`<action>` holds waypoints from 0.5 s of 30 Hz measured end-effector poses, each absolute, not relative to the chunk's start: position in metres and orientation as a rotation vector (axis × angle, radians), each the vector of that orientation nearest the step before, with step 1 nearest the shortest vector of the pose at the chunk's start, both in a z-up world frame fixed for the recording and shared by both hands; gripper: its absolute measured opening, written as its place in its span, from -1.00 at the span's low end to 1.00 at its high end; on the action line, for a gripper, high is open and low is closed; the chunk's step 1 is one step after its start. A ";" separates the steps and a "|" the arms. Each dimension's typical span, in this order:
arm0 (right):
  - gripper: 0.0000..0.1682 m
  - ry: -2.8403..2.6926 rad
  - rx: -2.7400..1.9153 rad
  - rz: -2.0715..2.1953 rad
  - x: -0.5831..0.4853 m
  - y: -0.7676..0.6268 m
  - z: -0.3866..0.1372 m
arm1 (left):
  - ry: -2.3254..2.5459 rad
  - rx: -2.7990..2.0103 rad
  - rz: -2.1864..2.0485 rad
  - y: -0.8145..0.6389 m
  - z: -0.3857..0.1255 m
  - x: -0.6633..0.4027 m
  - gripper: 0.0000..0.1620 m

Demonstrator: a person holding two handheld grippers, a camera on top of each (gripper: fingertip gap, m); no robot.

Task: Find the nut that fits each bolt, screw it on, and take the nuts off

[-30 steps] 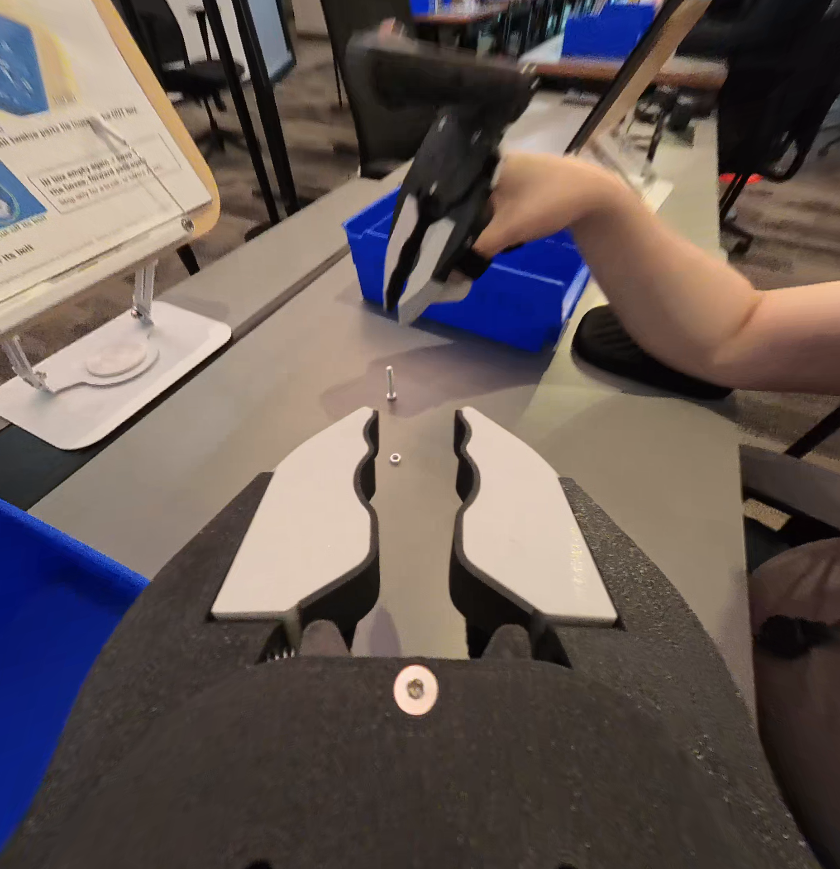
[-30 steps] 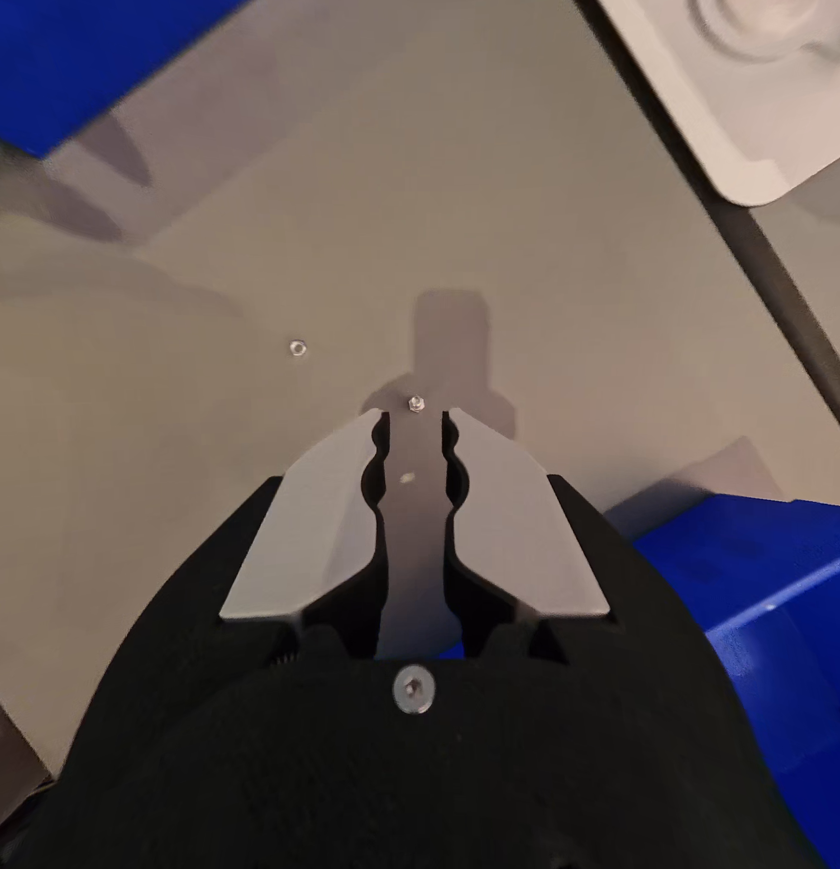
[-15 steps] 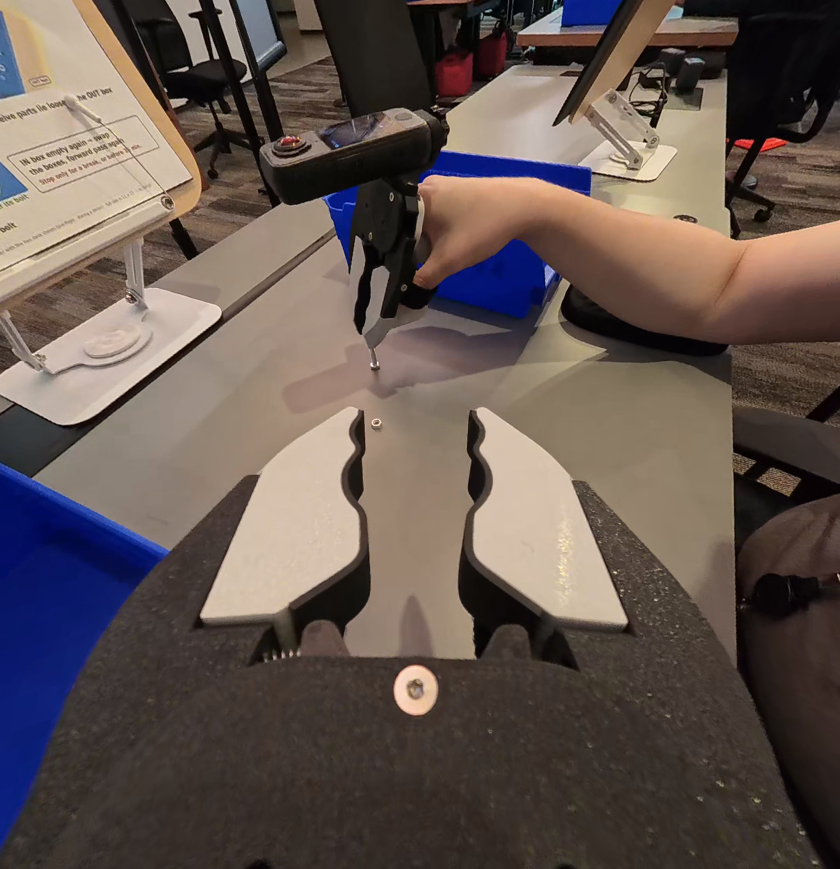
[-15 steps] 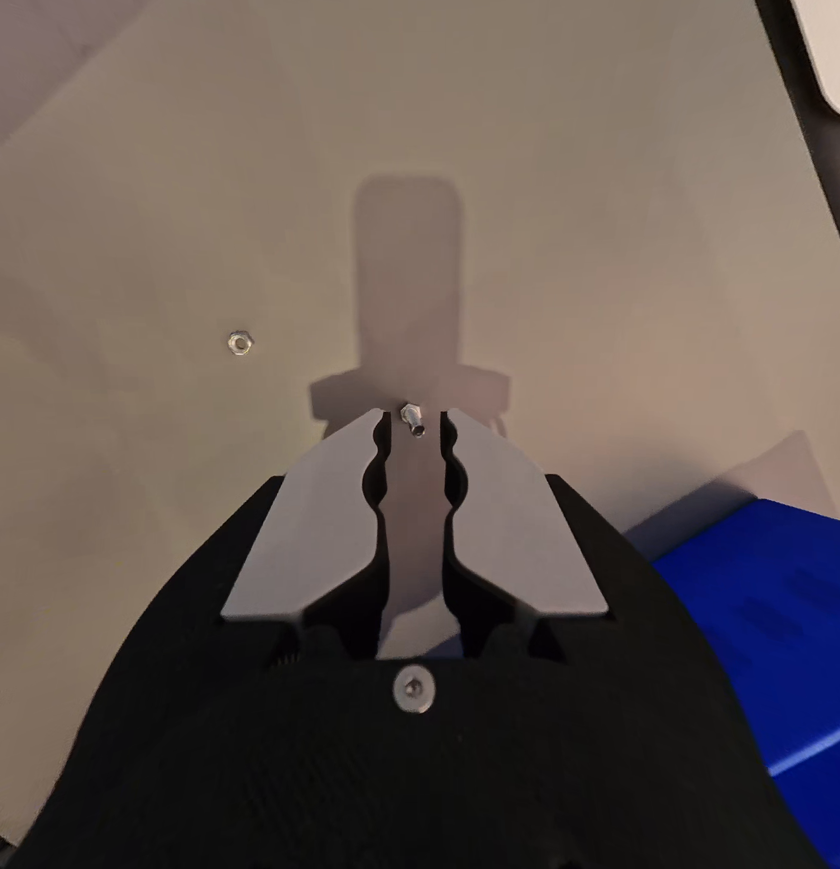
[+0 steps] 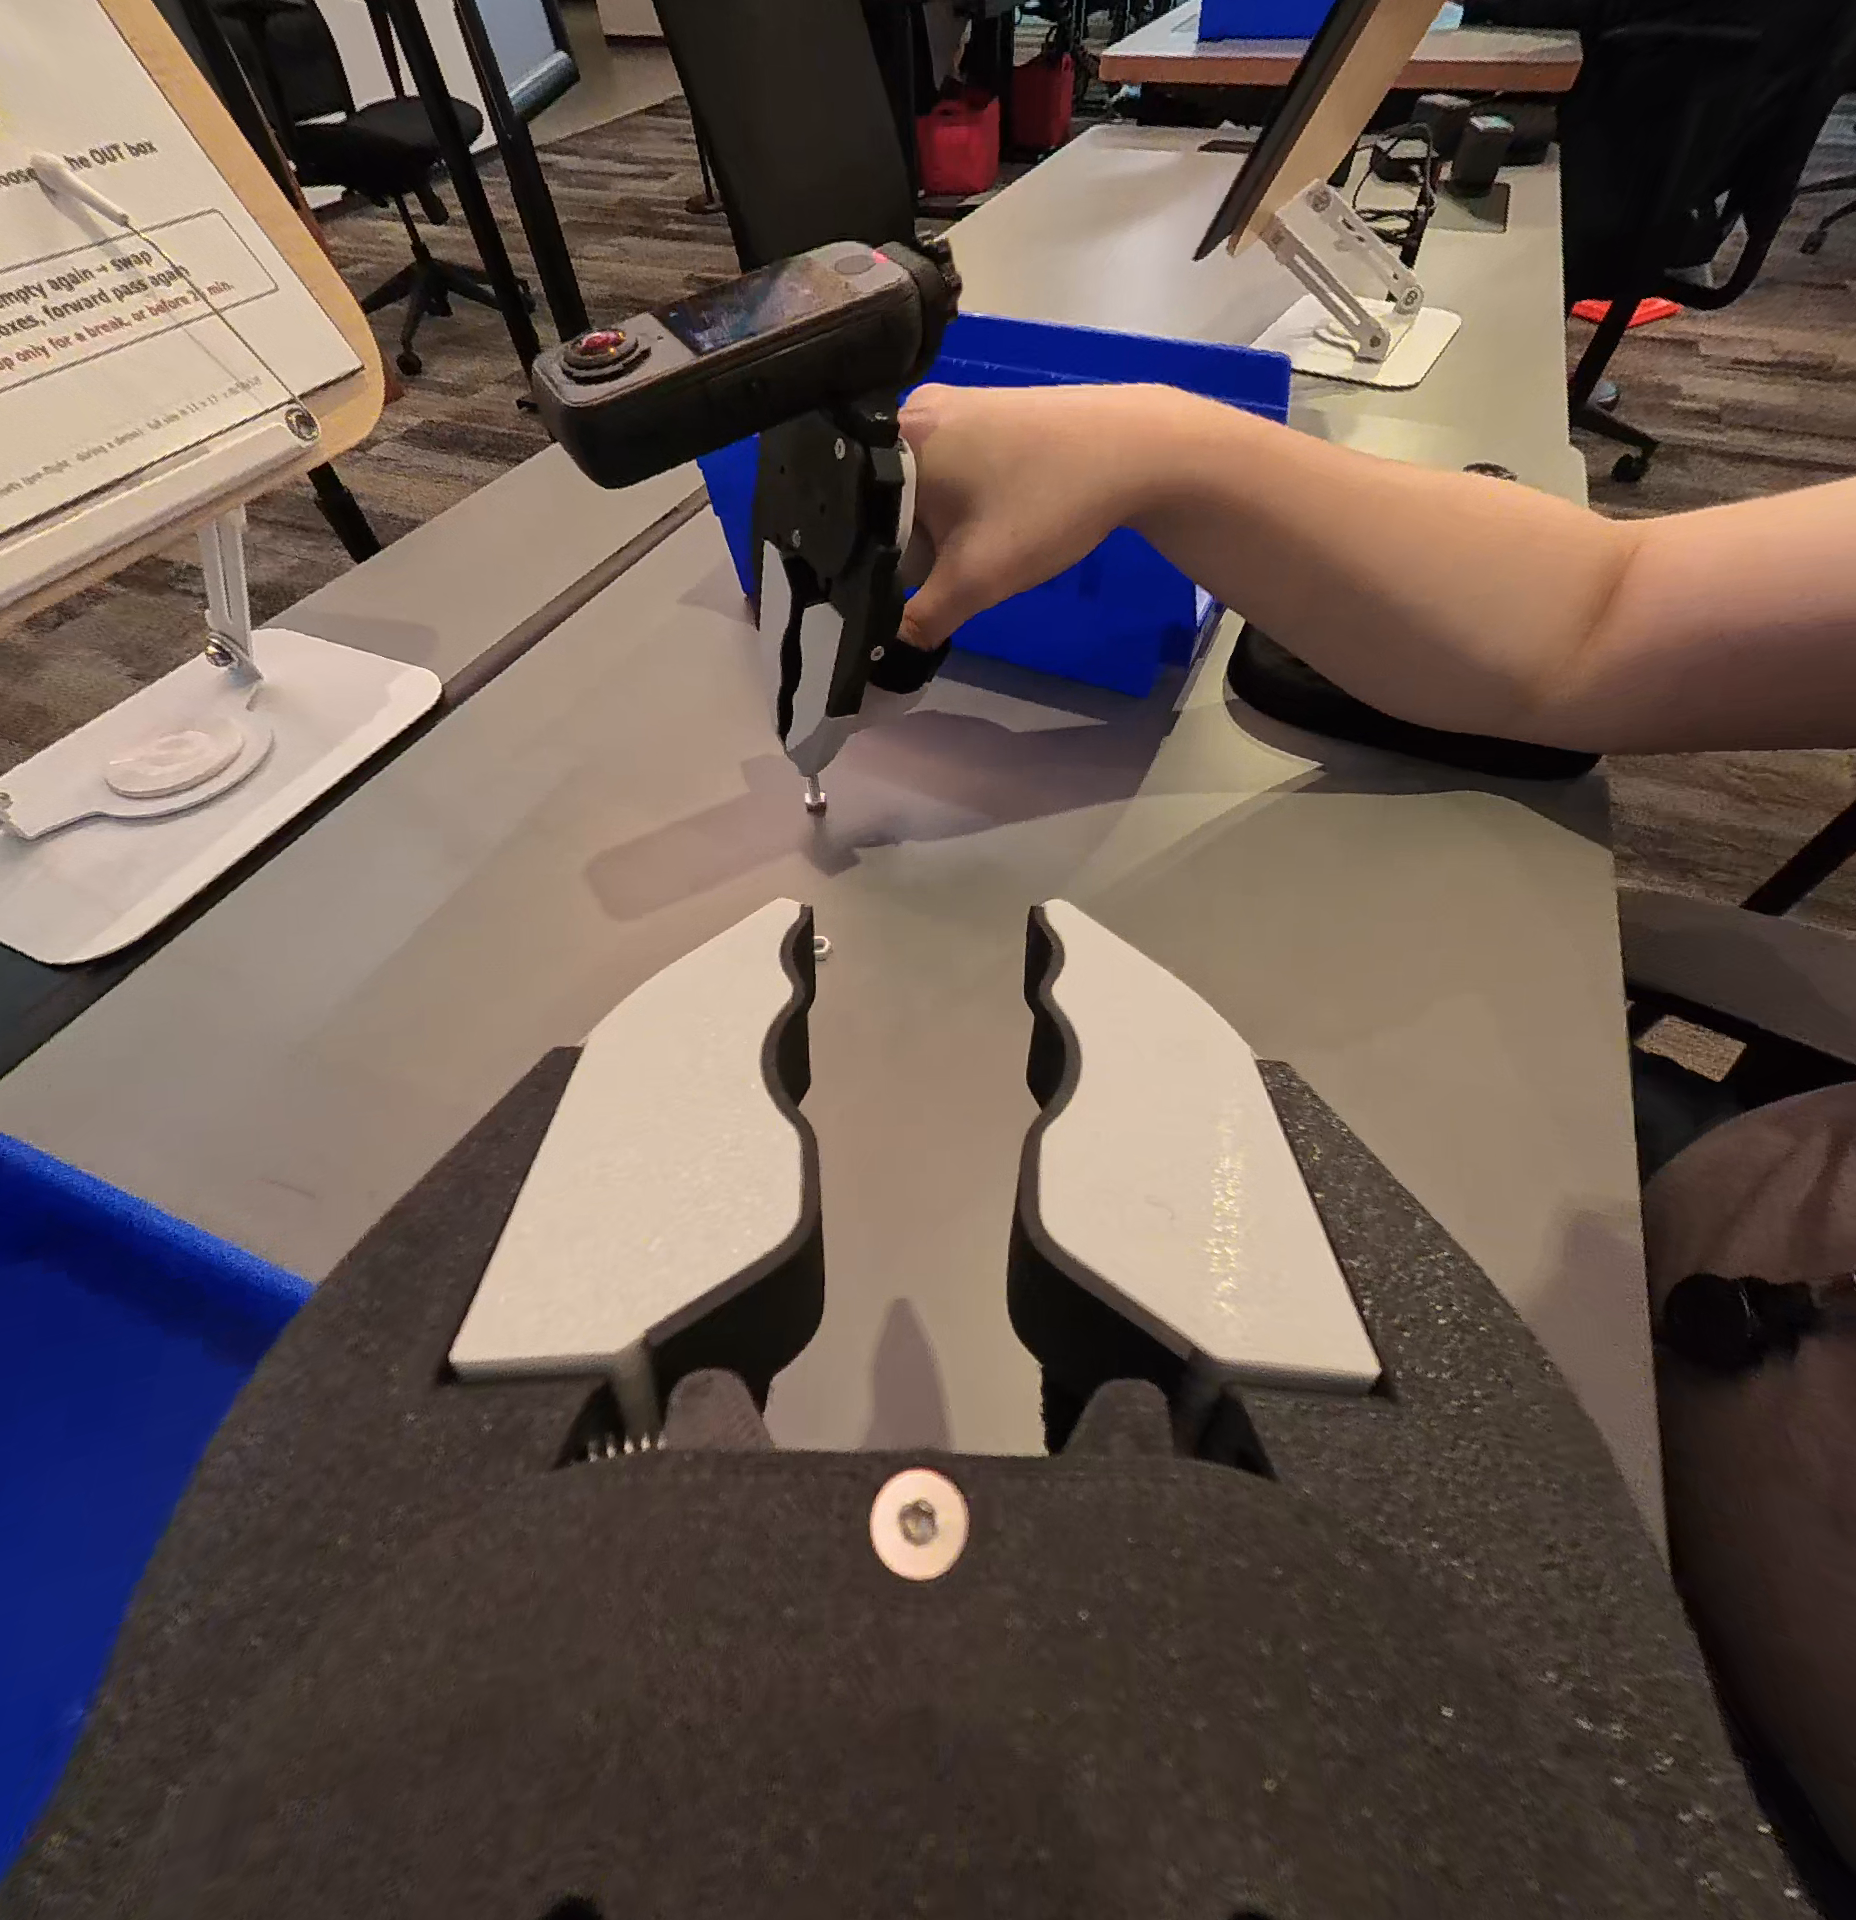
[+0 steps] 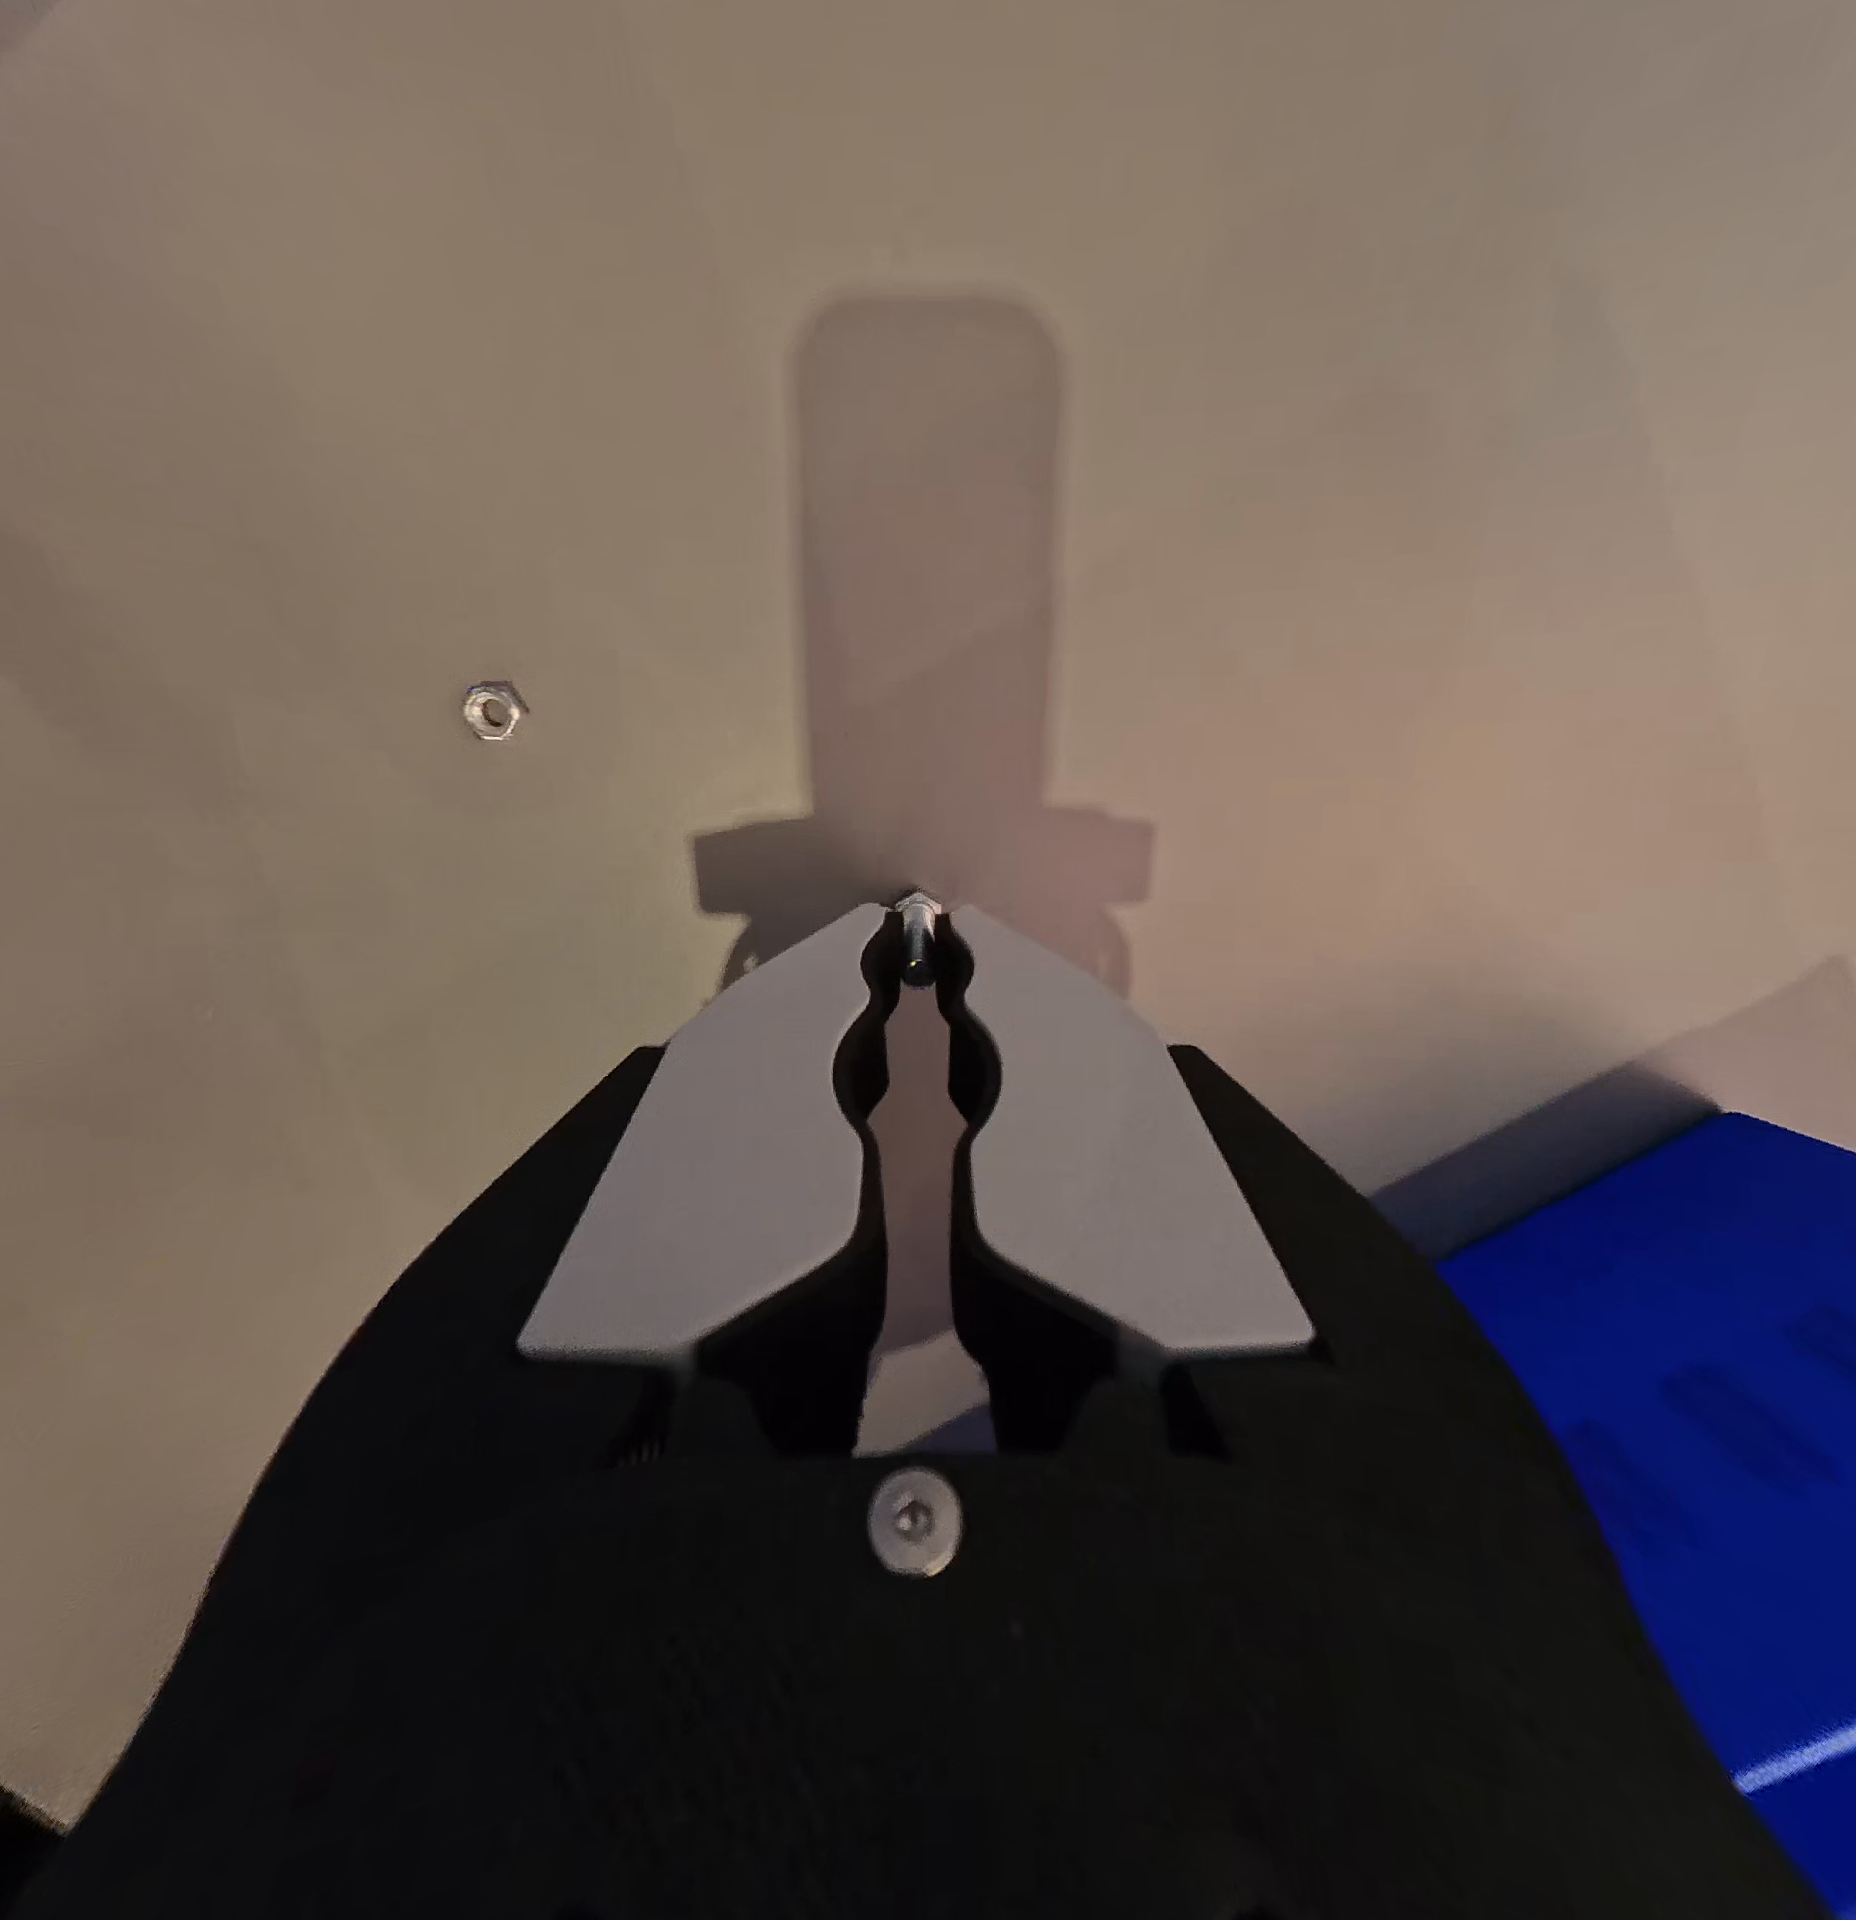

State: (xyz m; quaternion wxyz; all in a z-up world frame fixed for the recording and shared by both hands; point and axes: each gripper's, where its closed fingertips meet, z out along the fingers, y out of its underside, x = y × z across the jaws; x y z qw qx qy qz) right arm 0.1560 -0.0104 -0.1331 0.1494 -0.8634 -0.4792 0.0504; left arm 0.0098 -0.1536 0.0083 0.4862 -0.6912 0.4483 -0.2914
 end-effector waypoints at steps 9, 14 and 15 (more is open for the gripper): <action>-0.92 -1.353 -2.442 0.426 0.149 -0.030 -0.097 | 1.197 -1.644 -0.696 -0.111 0.023 0.042 -0.53; -0.92 -1.326 -2.366 0.675 0.141 -0.047 -0.033 | 1.230 -1.623 -0.747 -0.079 0.031 0.067 -0.60; -0.92 -1.339 -2.358 0.694 0.141 -0.050 -0.020 | 1.229 -1.617 -0.778 -0.074 0.032 0.072 -0.62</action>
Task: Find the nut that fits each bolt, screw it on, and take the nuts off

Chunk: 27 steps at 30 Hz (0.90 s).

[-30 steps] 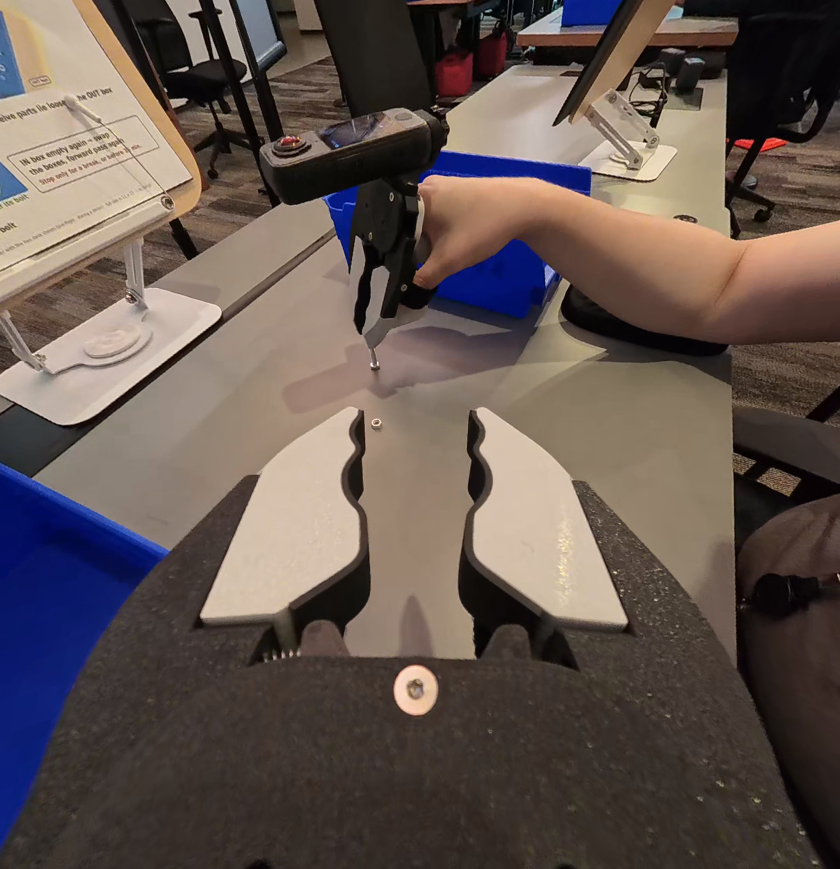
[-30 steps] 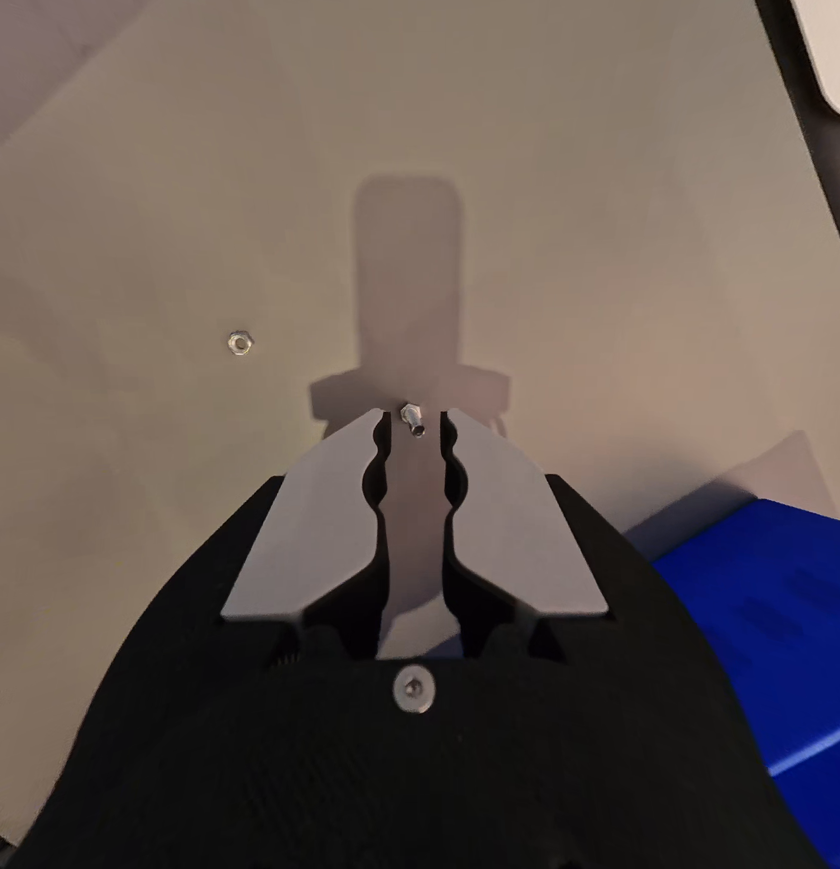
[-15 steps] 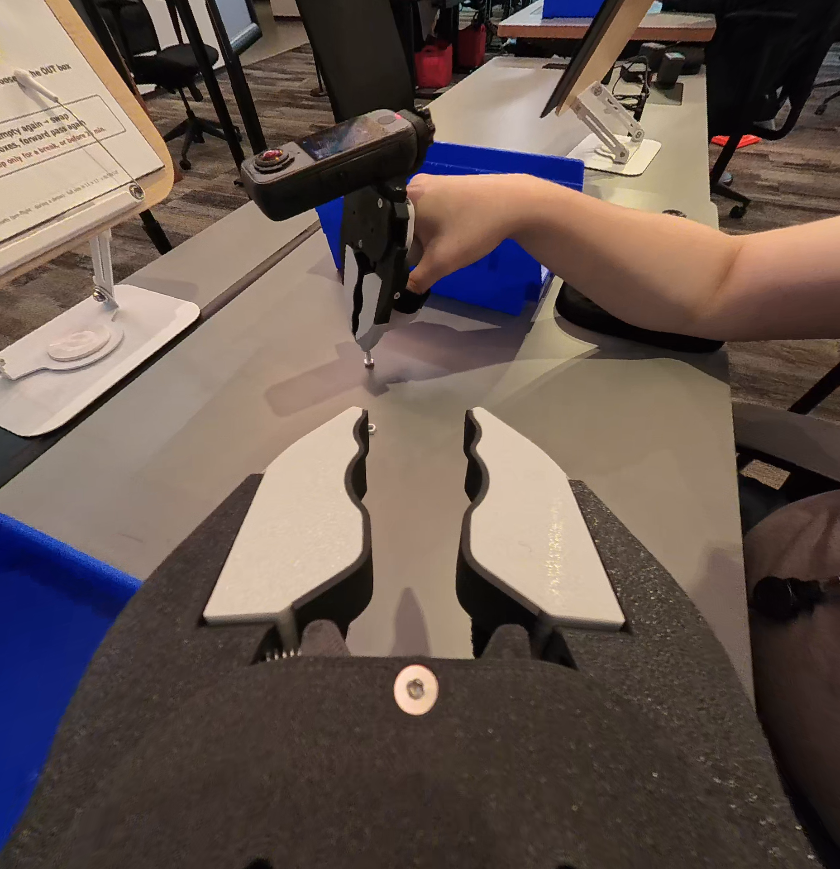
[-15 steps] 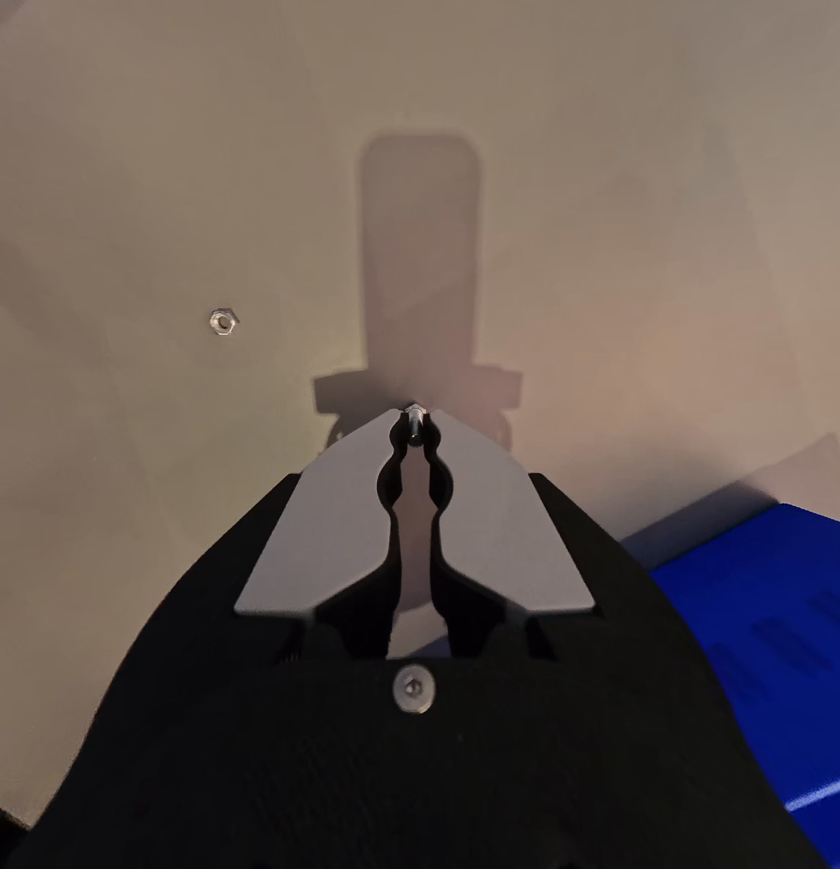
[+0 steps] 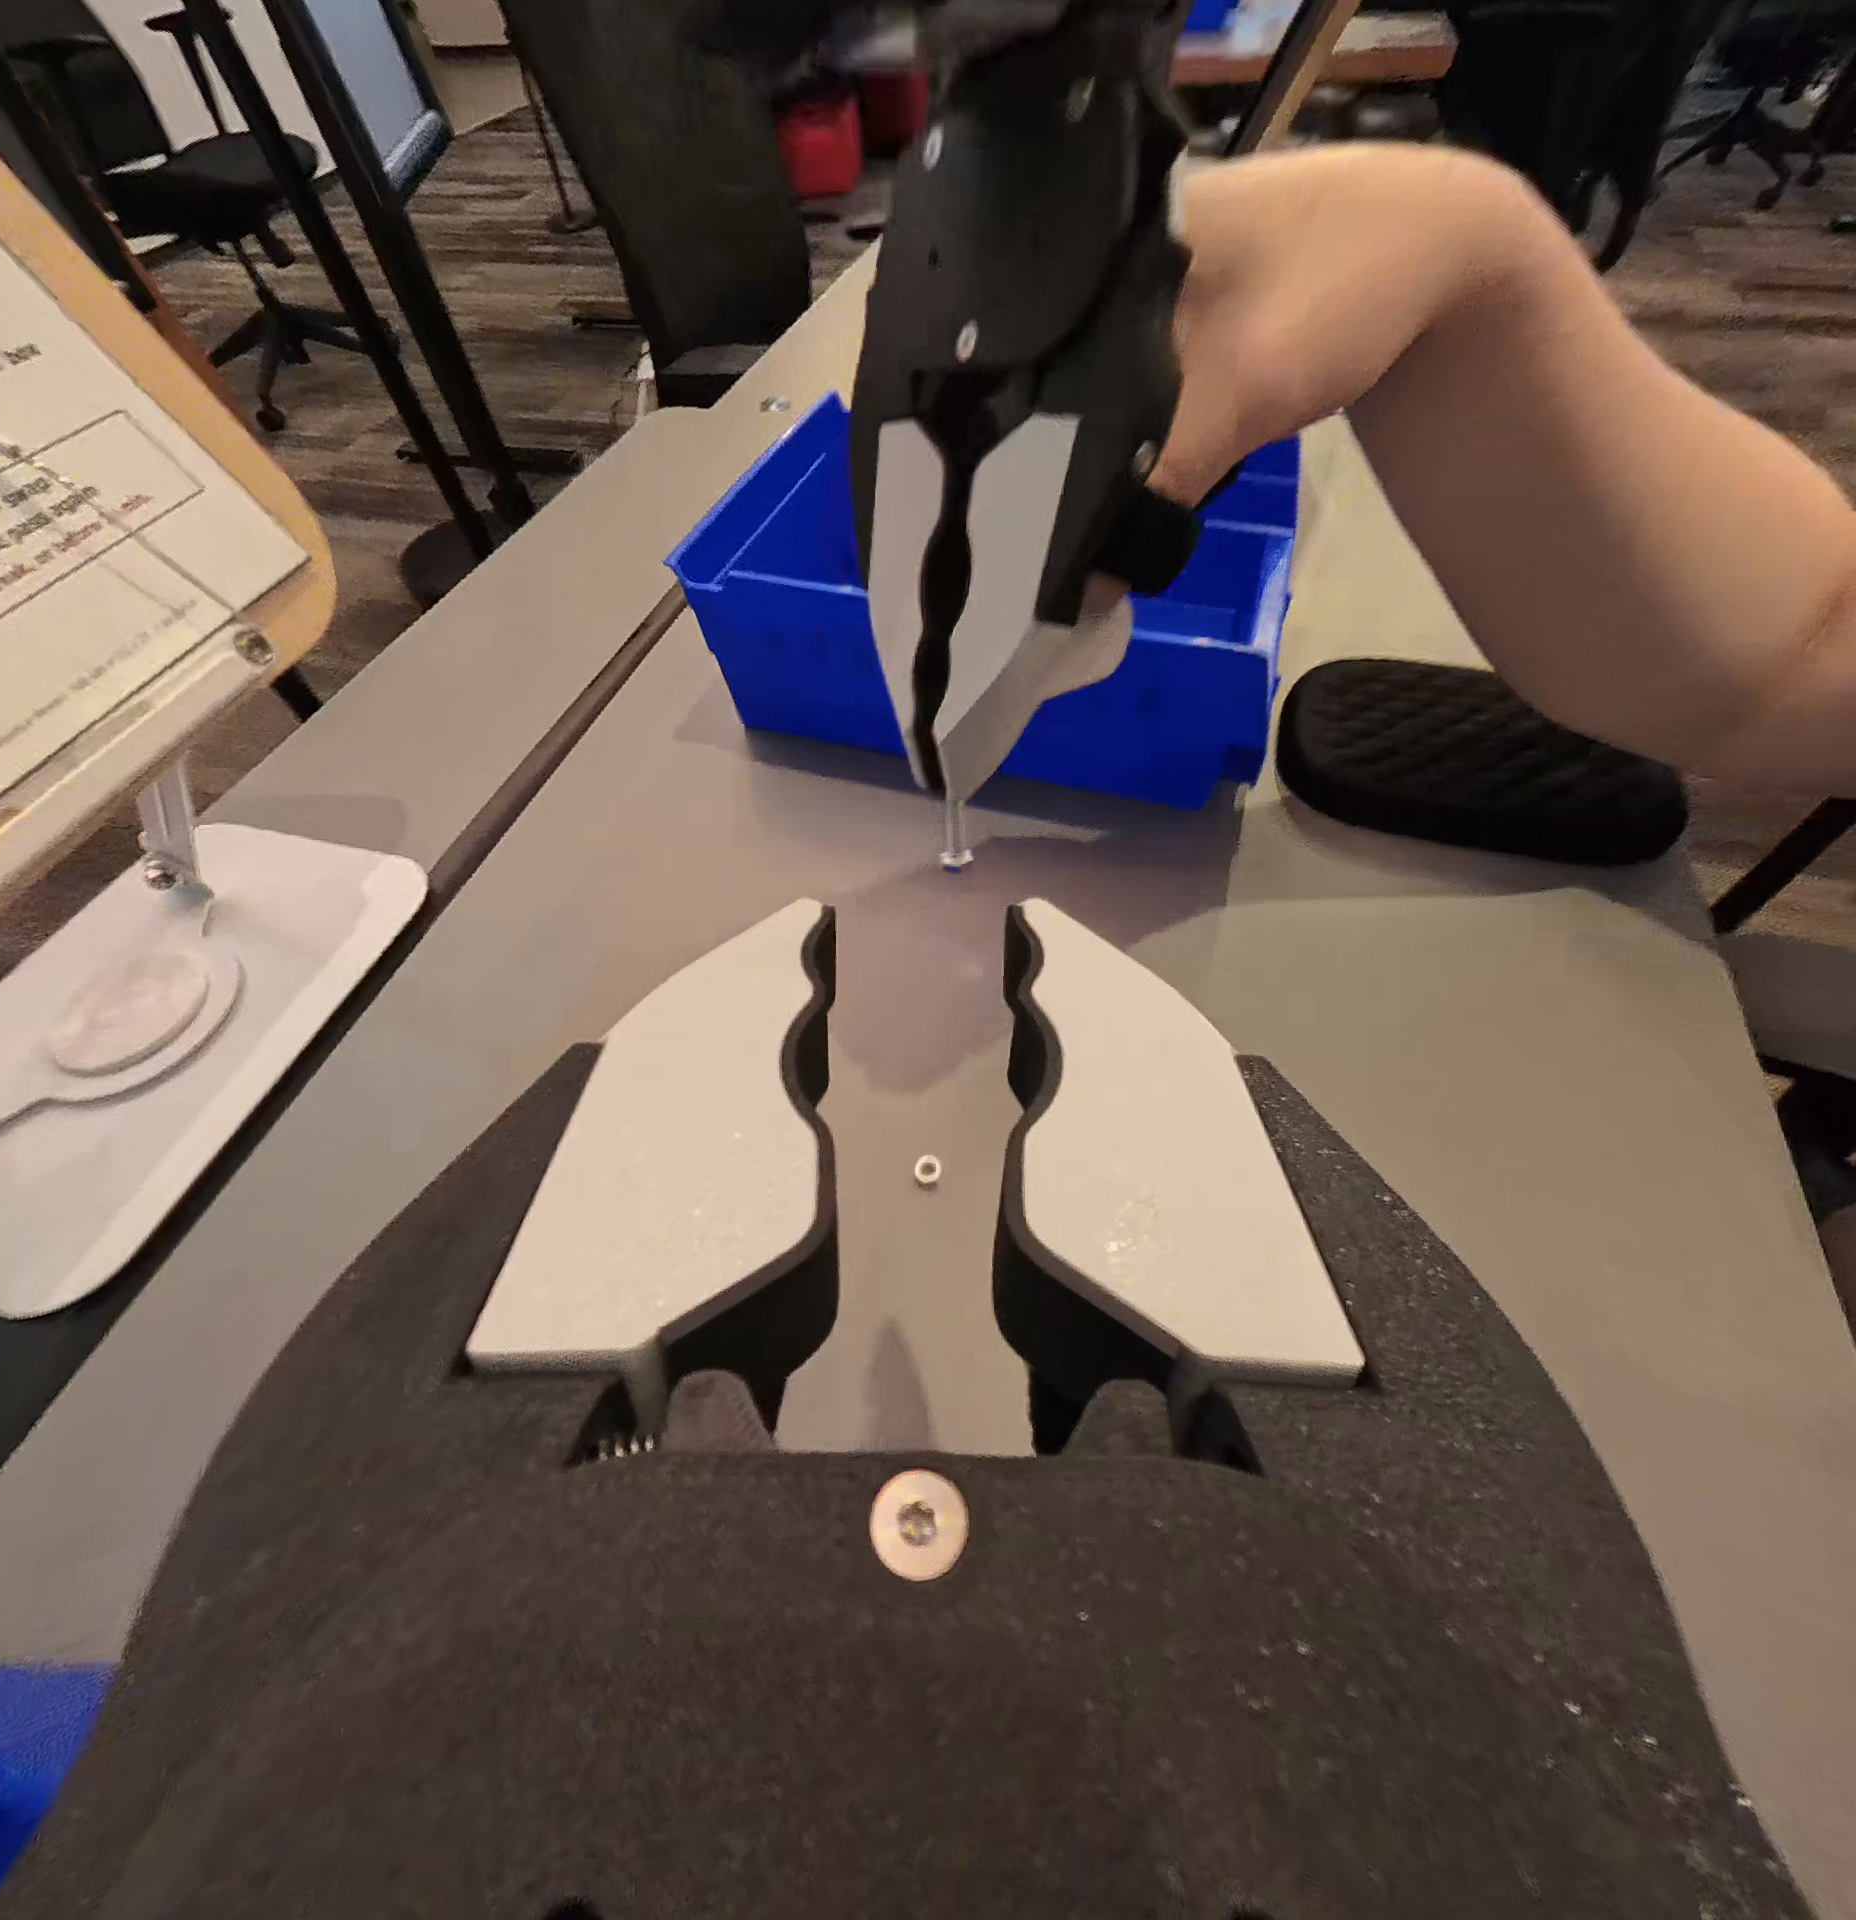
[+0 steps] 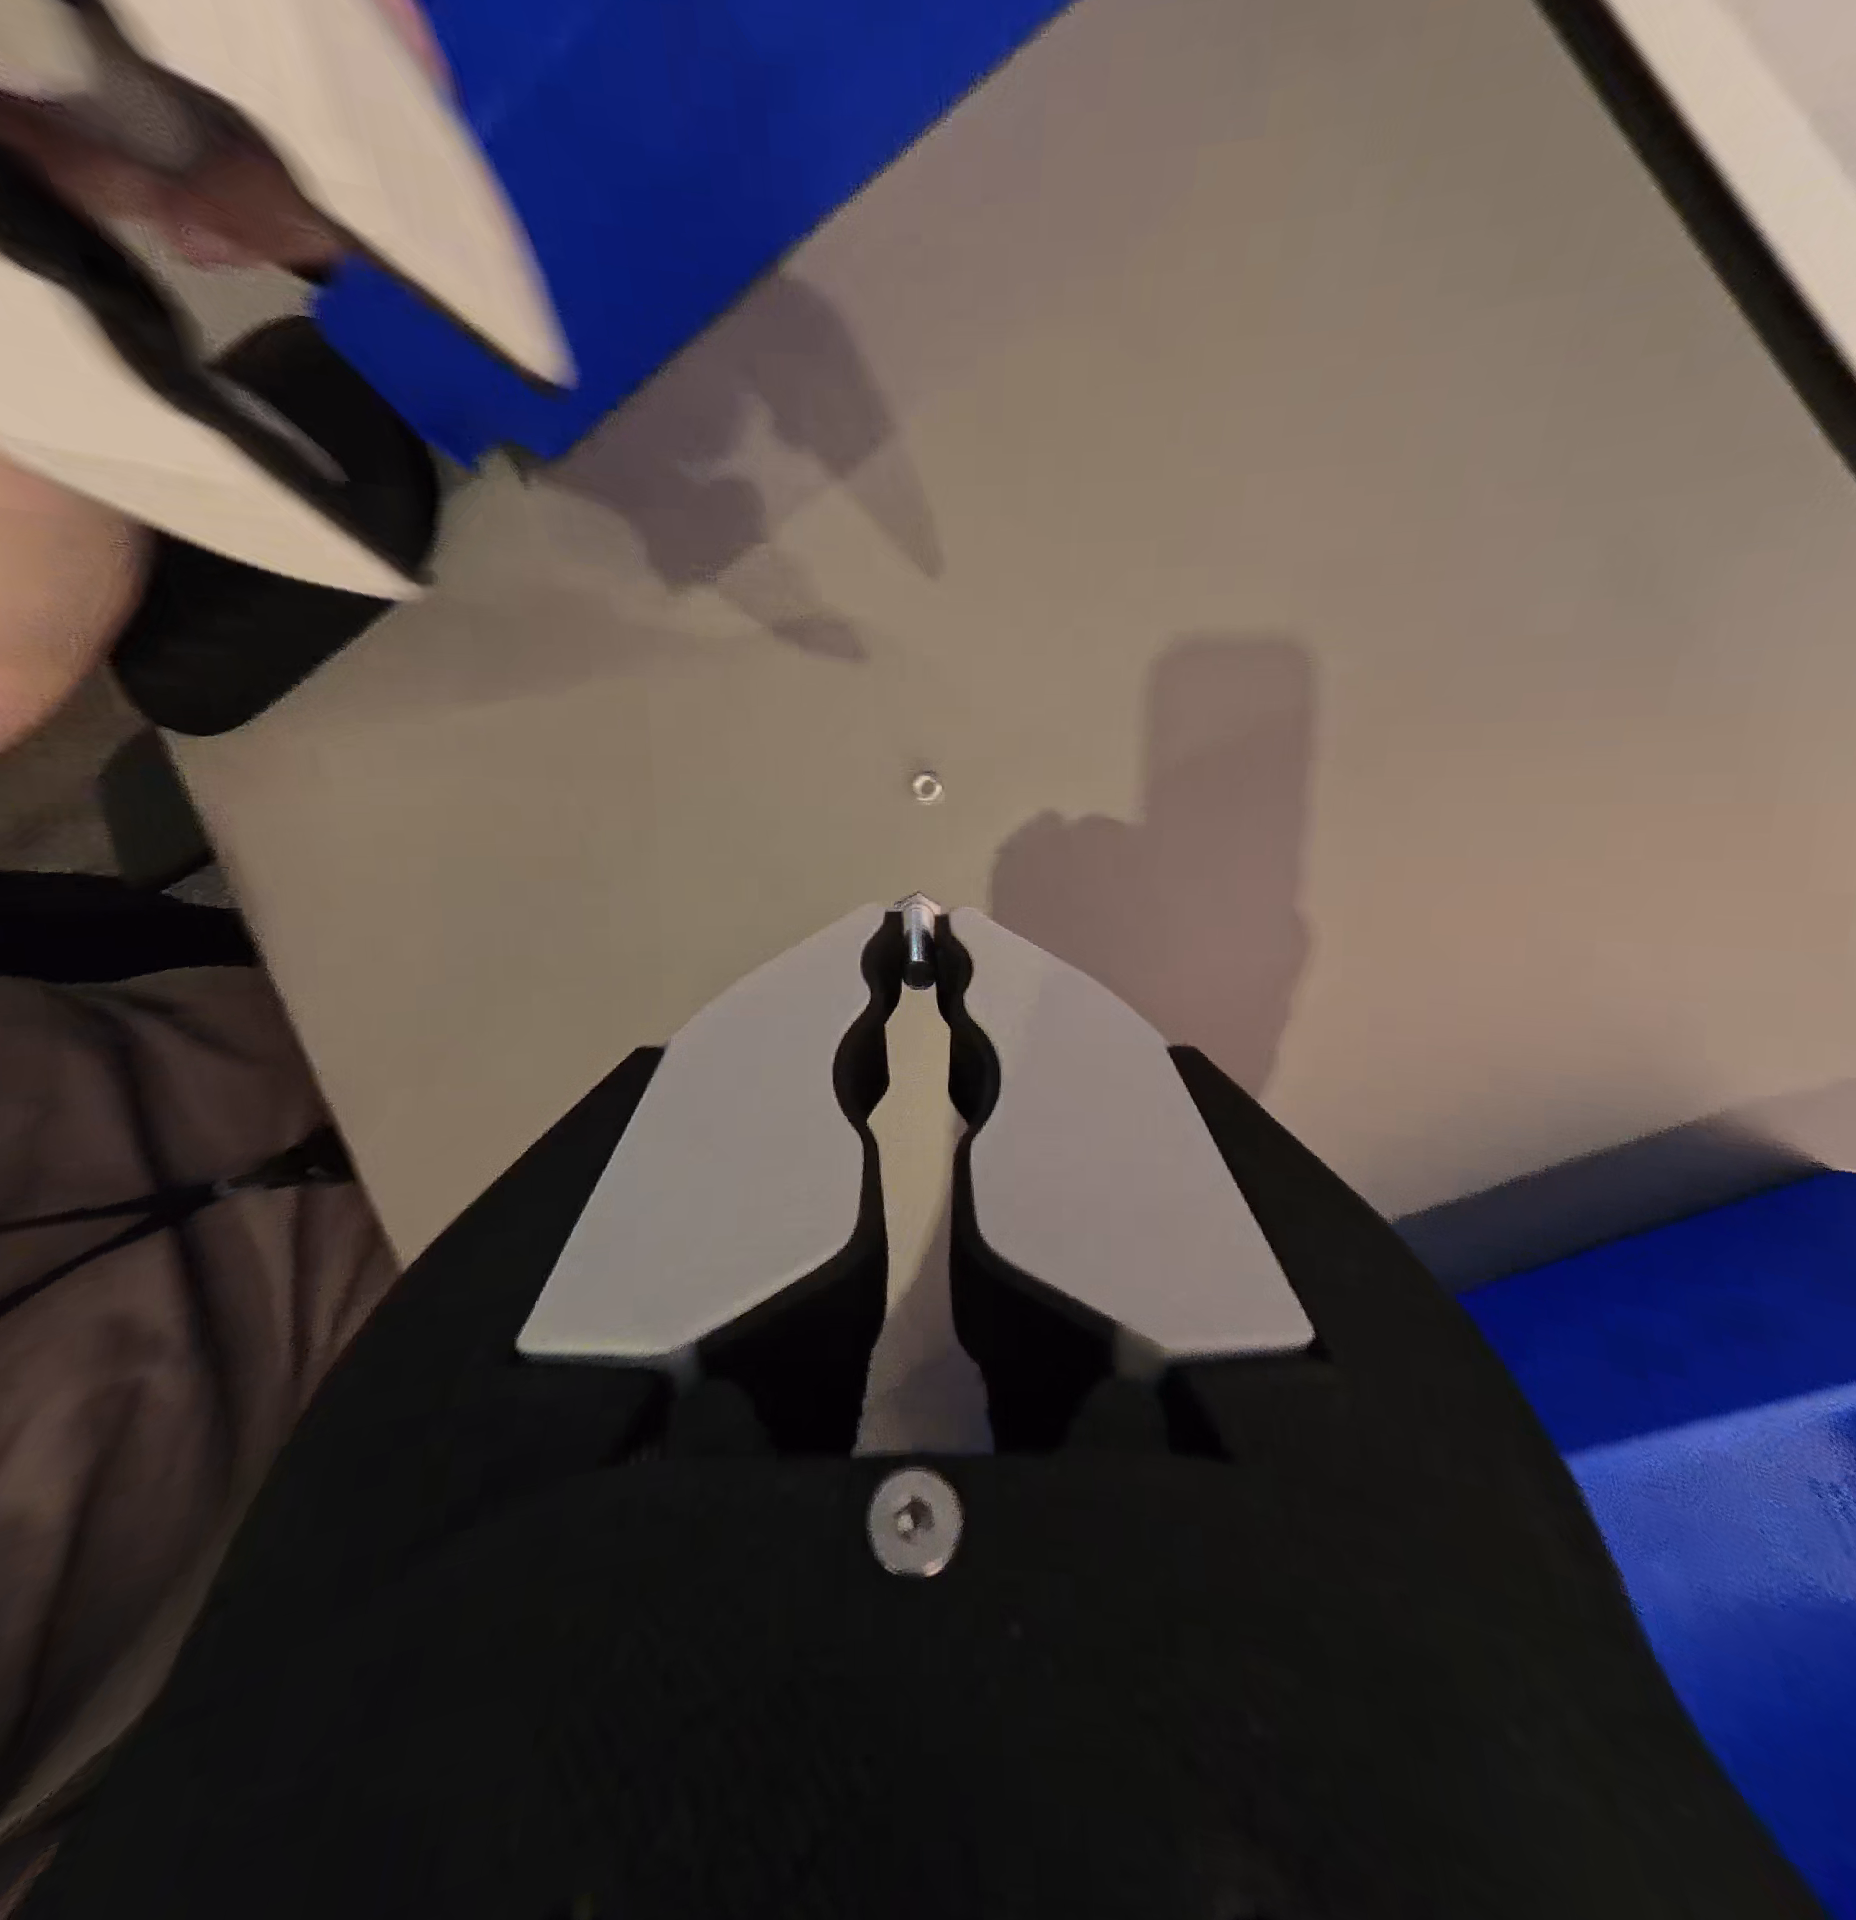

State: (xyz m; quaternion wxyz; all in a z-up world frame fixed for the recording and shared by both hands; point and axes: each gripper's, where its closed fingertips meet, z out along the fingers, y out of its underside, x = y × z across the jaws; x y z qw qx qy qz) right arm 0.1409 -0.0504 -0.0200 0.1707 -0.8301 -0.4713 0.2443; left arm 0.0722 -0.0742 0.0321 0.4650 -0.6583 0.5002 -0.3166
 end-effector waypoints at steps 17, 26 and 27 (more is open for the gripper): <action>-0.92 -1.668 -2.107 0.445 0.083 -0.106 0.110 | 1.213 -1.230 -0.845 -0.109 0.084 0.098 -0.60; -0.92 -1.814 -2.035 0.282 0.068 -0.119 0.116 | 1.216 -1.186 -0.968 -0.119 0.098 0.085 -0.70; -0.92 -1.825 -2.020 0.274 0.066 -0.121 0.117 | 1.217 -1.175 -0.981 -0.120 0.098 0.084 -0.70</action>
